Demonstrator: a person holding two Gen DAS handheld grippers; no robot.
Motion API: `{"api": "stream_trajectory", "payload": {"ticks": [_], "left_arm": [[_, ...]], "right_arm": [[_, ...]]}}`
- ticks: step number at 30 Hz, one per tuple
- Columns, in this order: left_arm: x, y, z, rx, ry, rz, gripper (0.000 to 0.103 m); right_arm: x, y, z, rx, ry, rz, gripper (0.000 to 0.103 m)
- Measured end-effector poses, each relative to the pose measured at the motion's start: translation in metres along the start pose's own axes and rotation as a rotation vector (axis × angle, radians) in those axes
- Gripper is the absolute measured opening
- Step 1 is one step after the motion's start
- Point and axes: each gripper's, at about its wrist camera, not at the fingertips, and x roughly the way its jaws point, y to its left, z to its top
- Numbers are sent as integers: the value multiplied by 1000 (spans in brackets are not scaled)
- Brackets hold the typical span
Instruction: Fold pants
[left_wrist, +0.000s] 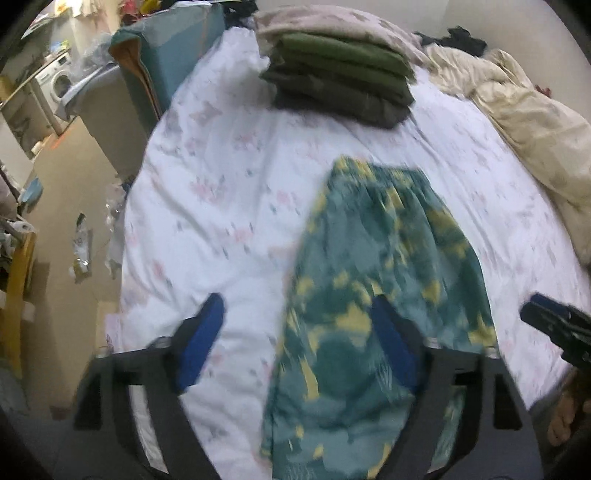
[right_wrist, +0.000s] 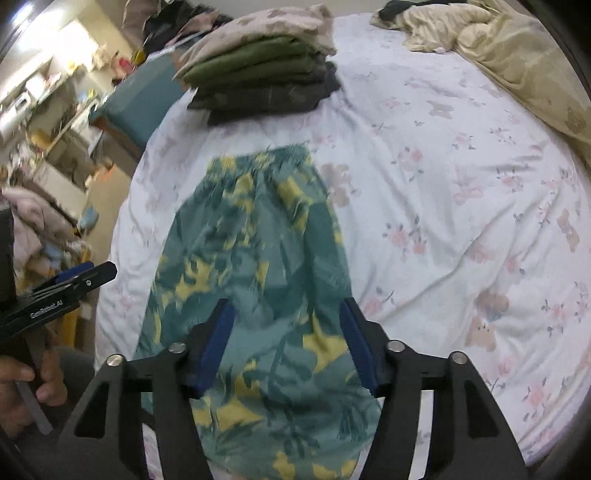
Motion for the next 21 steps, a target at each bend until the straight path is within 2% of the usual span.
{"api": "stream_trajectory", "payload": {"ticks": [7, 11, 16, 21], "left_arm": [[26, -7, 48, 11, -23, -48, 89], [45, -10, 70, -6, -25, -80, 89], [71, -13, 90, -12, -12, -142, 89], [95, -16, 105, -17, 1, -129, 89]], "right_arm": [[6, -24, 36, 87, -47, 41, 79], [15, -29, 60, 72, -63, 66, 80], [37, -38, 84, 42, -42, 41, 80], [60, -52, 101, 54, -13, 49, 80]]}}
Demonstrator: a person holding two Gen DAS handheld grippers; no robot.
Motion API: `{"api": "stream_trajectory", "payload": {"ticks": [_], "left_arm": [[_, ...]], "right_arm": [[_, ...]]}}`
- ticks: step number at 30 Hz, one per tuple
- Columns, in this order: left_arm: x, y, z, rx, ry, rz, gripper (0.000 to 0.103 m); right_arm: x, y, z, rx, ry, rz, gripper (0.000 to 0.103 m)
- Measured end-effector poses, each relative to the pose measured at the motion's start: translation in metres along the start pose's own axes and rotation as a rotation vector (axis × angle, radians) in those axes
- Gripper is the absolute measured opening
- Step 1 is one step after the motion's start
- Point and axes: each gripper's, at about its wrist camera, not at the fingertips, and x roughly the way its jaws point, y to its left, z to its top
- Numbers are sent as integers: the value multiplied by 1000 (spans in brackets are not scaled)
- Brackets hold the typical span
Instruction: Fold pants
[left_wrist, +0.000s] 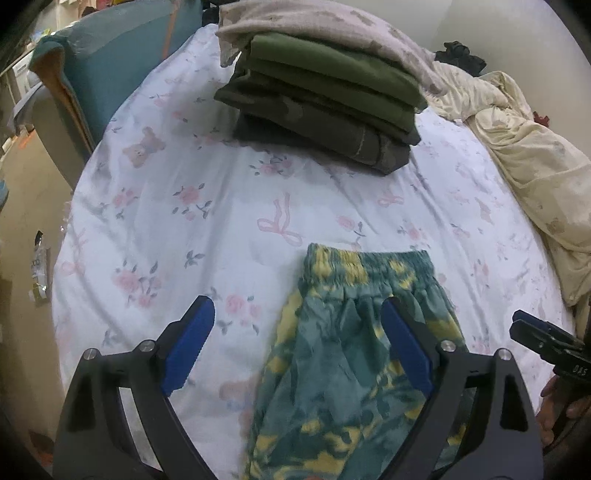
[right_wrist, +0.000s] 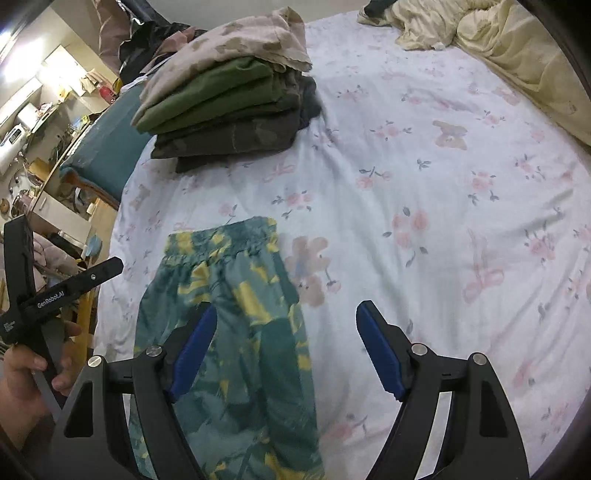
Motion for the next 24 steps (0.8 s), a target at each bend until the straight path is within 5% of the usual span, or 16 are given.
{"api": "stream_trajectory", "payload": {"ticks": [9, 14, 16, 19, 20, 23, 24], "left_arm": [[42, 12, 18, -3, 23, -24, 89], [84, 20, 23, -35, 167, -147, 87], [94, 18, 24, -23, 195, -168, 77], [106, 8, 24, 40, 232, -187, 75], [108, 6, 25, 60, 235, -188, 71], [111, 5, 29, 67, 266, -278, 31], [110, 5, 31, 64, 275, -284, 22]], "right_arm": [[39, -26, 28, 104, 23, 88, 80], [72, -29, 44, 128, 63, 144, 77], [89, -24, 50, 123, 89, 192, 76], [109, -24, 53, 152, 115, 240, 70], [115, -25, 52, 163, 118, 237, 68], [130, -20, 51, 140, 157, 258, 54], [130, -18, 52, 130, 159, 267, 39]]}}
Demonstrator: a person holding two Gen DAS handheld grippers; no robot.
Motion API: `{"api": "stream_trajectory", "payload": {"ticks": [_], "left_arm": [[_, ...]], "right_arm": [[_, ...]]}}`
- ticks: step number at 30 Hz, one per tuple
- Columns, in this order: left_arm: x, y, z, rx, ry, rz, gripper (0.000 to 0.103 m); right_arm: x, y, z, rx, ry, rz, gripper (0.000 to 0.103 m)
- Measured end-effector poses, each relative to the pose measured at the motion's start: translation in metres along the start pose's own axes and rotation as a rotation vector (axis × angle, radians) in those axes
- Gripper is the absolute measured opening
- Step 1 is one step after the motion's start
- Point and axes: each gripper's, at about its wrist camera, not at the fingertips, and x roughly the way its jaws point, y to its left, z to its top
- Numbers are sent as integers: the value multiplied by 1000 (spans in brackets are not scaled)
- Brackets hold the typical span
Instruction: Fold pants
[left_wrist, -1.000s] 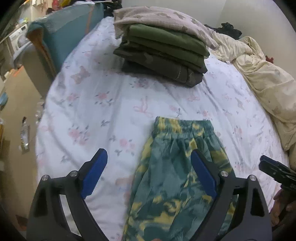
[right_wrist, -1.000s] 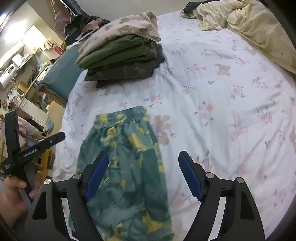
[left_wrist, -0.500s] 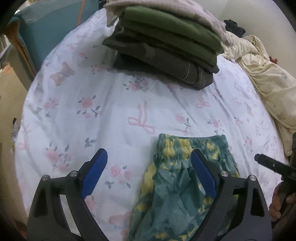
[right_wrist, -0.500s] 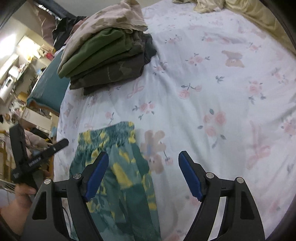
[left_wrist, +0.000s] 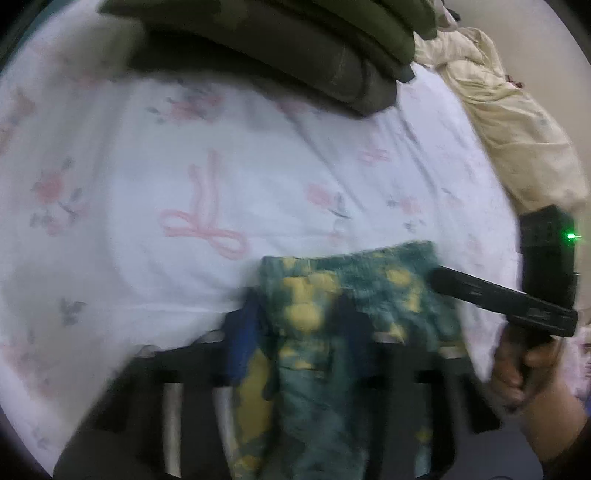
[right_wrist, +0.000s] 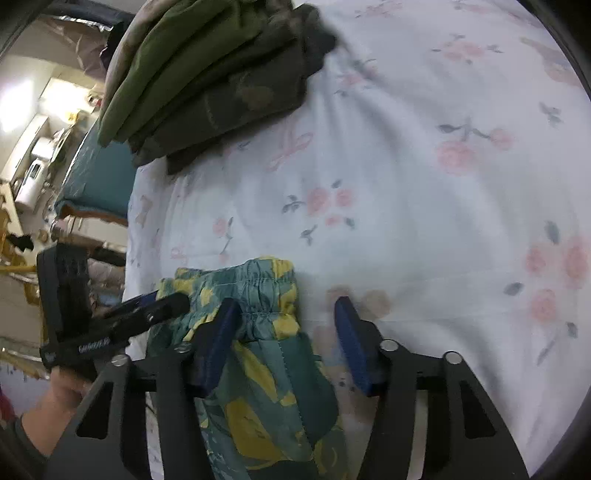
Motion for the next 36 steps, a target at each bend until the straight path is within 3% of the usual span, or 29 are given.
{"api": "stream_trajectory", "payload": {"ticks": [1, 4, 7, 9, 12, 18, 22, 29, 32, 36], "left_arm": [[-5, -2, 1, 17, -16, 7, 18], [-25, -16, 9, 96, -88, 24, 16], [-54, -30, 17, 165, -211, 1, 16], [-71, -50, 13, 291, -275, 25, 16], [-86, -67, -2, 395, -297, 45, 16], [-117, -92, -39, 446, -299, 58, 16], [-136, -115, -84, 539, -286, 116, 16], [-148, -128, -155, 584, -236, 140, 16], [-140, -133, -188, 644, -168, 183, 18], [-105, -120, -223, 623, 46, 214, 22]], "right_arm": [[0, 3, 1, -18, 5, 3, 21], [-7, 27, 7, -138, -11, -53, 14], [-34, 52, 18, -228, -110, -66, 13], [-54, 62, 20, -264, -185, -69, 13], [-71, 75, 8, -345, -203, -90, 13], [-107, 103, -41, -468, -186, -139, 12], [-128, 109, -77, -457, -198, -164, 11], [-140, 119, -160, -446, -162, -217, 10], [-134, 120, -190, -463, -103, -260, 10], [-112, 112, -227, -451, 34, -283, 11]]}}
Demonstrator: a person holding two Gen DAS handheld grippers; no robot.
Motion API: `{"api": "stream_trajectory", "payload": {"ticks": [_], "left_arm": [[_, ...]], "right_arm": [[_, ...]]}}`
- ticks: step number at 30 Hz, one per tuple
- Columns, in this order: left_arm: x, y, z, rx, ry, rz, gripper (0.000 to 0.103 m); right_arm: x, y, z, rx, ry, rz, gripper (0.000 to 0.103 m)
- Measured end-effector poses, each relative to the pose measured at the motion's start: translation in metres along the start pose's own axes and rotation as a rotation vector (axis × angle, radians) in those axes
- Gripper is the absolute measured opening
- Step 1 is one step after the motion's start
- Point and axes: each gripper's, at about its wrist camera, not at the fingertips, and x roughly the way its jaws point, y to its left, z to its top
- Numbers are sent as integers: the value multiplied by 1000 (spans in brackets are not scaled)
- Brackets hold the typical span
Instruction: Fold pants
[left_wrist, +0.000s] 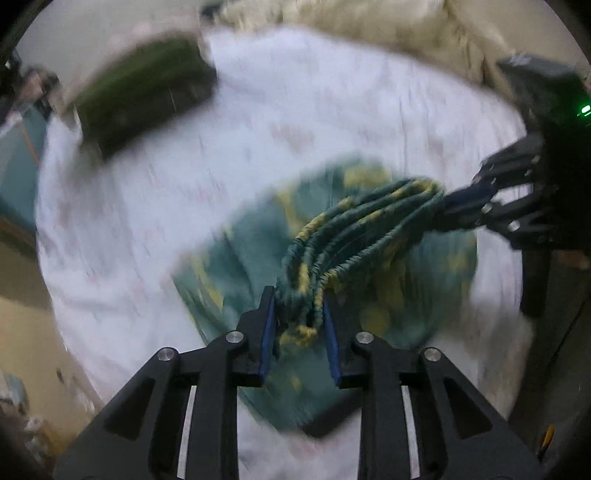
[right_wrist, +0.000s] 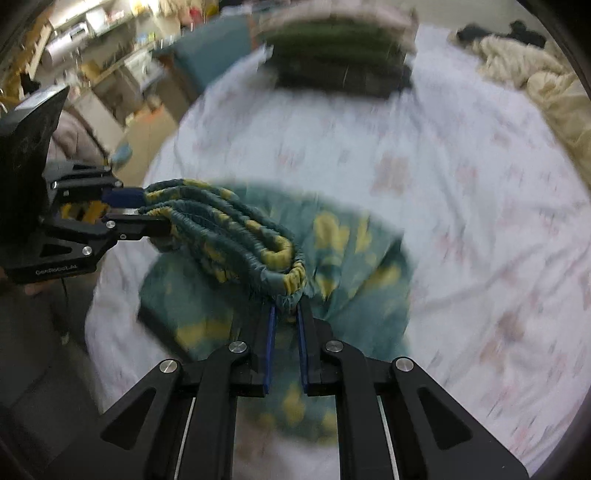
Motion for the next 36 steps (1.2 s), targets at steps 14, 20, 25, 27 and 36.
{"api": "stream_trajectory", "payload": {"ticks": [14, 20, 25, 27, 36], "left_arm": [[-15, 25, -6, -330, -49, -43, 21], [48, -6, -10, -234, 179, -33, 15], [39, 9, -17, -317, 183, -83, 18], [23, 27, -15, -405, 118, -75, 32], [22, 114, -24, -816, -2, 15, 39]], "right_arm": [[-10, 0, -10, 134, -22, 14, 17], [52, 19, -2, 88, 180, 46, 17], [52, 11, -20, 123, 252, 101, 14], [25, -8, -12, 208, 136, 122, 16], [10, -112, 0, 670, -23, 98, 43]]}}
